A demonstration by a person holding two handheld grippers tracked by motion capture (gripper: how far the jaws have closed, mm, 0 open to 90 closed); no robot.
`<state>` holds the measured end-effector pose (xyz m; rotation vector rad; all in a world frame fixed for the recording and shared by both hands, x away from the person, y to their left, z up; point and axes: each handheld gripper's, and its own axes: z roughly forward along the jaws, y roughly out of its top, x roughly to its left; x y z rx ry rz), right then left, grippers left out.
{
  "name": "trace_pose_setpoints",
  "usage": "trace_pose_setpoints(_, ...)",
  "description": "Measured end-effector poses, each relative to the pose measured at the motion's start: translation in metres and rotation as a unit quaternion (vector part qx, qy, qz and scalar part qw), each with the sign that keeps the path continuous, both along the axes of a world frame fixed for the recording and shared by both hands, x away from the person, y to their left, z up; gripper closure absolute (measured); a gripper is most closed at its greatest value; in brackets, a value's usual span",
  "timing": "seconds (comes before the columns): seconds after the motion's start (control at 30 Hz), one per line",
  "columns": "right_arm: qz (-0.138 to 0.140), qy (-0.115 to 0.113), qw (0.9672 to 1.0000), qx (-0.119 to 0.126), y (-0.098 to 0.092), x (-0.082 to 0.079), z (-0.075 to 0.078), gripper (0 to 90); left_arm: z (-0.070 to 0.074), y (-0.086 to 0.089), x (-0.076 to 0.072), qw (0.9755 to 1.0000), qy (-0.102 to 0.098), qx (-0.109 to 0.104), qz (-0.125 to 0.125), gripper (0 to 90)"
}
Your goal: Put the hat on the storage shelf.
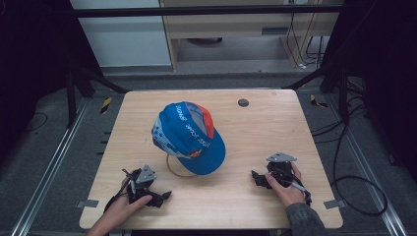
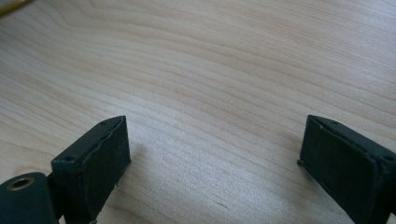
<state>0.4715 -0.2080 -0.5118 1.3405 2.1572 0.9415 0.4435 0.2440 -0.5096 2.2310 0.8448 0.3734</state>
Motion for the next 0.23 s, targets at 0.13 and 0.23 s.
trace_pose_setpoints(0.13,-0.013,0.001,0.9999,0.001,0.0022,-0.0015,-0.0002,7.1,0.0000,0.0000,0.0000,1.0000,0.000,0.000,0.000,0.0)
trace_pose_setpoints(0.23,-0.014,0.001,0.9999,0.001,0.0026,-0.0012,-0.0002,6.9,0.0001,0.0001,0.0001,1.0000,0.000,0.001,-0.001,0.0)
